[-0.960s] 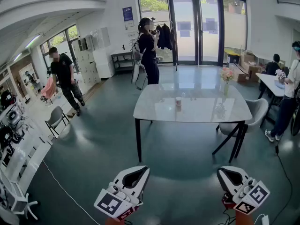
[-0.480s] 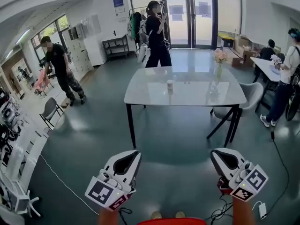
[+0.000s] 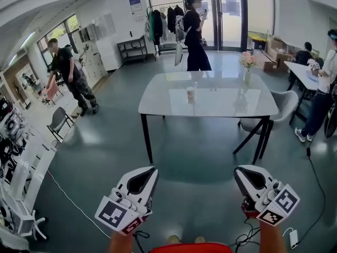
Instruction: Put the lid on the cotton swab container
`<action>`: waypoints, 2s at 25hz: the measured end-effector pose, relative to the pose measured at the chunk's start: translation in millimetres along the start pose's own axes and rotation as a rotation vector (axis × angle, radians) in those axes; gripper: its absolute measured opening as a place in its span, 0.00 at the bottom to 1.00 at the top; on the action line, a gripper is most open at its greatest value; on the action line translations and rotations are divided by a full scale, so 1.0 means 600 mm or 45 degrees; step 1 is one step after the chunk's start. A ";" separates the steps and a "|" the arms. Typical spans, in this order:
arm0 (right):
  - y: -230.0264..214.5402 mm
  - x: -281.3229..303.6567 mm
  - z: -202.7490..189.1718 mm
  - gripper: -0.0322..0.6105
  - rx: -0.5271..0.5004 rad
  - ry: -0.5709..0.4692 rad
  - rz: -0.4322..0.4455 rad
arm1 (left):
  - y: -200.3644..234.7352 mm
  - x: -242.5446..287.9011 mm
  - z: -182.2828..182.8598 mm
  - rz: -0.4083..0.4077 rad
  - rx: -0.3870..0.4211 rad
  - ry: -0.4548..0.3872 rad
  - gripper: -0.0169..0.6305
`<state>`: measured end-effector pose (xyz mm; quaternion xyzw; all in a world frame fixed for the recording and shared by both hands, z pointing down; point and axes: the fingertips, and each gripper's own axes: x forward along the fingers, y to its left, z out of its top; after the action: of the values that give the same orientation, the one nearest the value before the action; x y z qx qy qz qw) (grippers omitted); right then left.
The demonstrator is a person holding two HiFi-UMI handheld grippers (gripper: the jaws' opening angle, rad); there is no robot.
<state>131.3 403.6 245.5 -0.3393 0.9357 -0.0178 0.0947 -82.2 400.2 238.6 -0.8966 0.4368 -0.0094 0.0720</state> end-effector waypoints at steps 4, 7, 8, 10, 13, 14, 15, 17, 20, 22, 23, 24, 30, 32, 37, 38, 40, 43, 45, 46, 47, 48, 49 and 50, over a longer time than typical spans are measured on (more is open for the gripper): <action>-0.010 0.001 0.002 0.05 0.018 -0.005 0.021 | -0.003 0.009 0.003 0.015 0.009 0.015 0.06; -0.031 -0.001 -0.006 0.05 0.042 -0.012 0.031 | -0.006 0.022 -0.008 0.035 0.009 0.032 0.06; -0.038 -0.002 -0.010 0.05 0.052 -0.015 0.034 | -0.006 0.027 -0.012 0.041 0.008 0.038 0.06; -0.050 -0.001 -0.015 0.05 0.070 -0.018 0.038 | -0.004 0.036 -0.020 0.048 0.004 0.052 0.06; -0.065 0.007 -0.019 0.05 0.075 -0.012 0.038 | 0.004 0.055 -0.025 0.049 0.003 0.061 0.06; -0.071 0.012 -0.020 0.05 0.069 -0.009 0.037 | 0.009 0.061 -0.026 0.048 0.005 0.059 0.06; -0.077 0.018 -0.022 0.05 0.060 -0.005 0.035 | 0.014 0.068 -0.026 0.046 0.009 0.055 0.06; -0.085 0.034 -0.025 0.05 0.039 0.007 0.027 | 0.026 0.077 -0.026 0.040 0.014 0.043 0.06; -0.088 0.064 -0.022 0.05 0.007 0.025 0.006 | 0.054 0.088 -0.024 0.019 0.005 0.024 0.06; -0.090 0.083 -0.015 0.05 -0.002 0.025 -0.009 | 0.073 0.094 -0.025 0.008 -0.007 0.018 0.06; -0.090 0.090 -0.013 0.05 -0.001 0.021 -0.015 | 0.081 0.097 -0.025 0.002 -0.011 0.017 0.06; -0.090 0.097 -0.012 0.05 -0.001 0.019 -0.019 | 0.087 0.100 -0.025 -0.005 -0.013 0.015 0.06; -0.088 0.122 -0.020 0.05 -0.009 0.041 -0.026 | 0.106 0.114 -0.034 -0.037 -0.024 -0.001 0.06; -0.089 0.129 -0.023 0.05 -0.015 0.052 -0.026 | 0.112 0.118 -0.038 -0.043 -0.036 -0.011 0.06; -0.097 0.180 -0.022 0.05 -0.026 0.063 -0.038 | 0.155 0.130 -0.040 -0.071 -0.047 -0.033 0.06; -0.099 0.195 -0.020 0.05 -0.028 0.061 -0.040 | 0.168 0.133 -0.038 -0.077 -0.047 -0.038 0.06; -0.104 0.224 -0.019 0.05 -0.028 0.051 -0.049 | 0.195 0.140 -0.037 -0.092 -0.041 -0.043 0.06; -0.117 0.267 -0.023 0.05 -0.022 0.033 -0.070 | 0.234 0.152 -0.039 -0.117 -0.025 -0.040 0.06; -0.125 0.294 -0.025 0.05 -0.016 0.023 -0.083 | 0.261 0.160 -0.042 -0.126 -0.011 -0.033 0.06; -0.129 0.307 -0.027 0.05 -0.013 0.020 -0.089 | 0.274 0.165 -0.044 -0.128 -0.009 -0.030 0.06; -0.134 0.320 -0.030 0.05 -0.010 0.021 -0.093 | 0.286 0.172 -0.046 -0.131 -0.010 -0.028 0.06; -0.139 0.332 -0.034 0.05 -0.009 0.027 -0.096 | 0.297 0.179 -0.049 -0.134 -0.013 -0.026 0.06; -0.146 0.343 -0.040 0.05 -0.008 0.037 -0.099 | 0.307 0.187 -0.054 -0.137 -0.018 -0.023 0.06; -0.153 0.353 -0.046 0.05 -0.007 0.046 -0.100 | 0.316 0.196 -0.060 -0.139 -0.022 -0.020 0.06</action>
<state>24.8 196.8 246.9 -0.3758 0.9232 -0.0251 0.0761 -160.7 188.3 242.7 -0.9198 0.3865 -0.0025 0.0671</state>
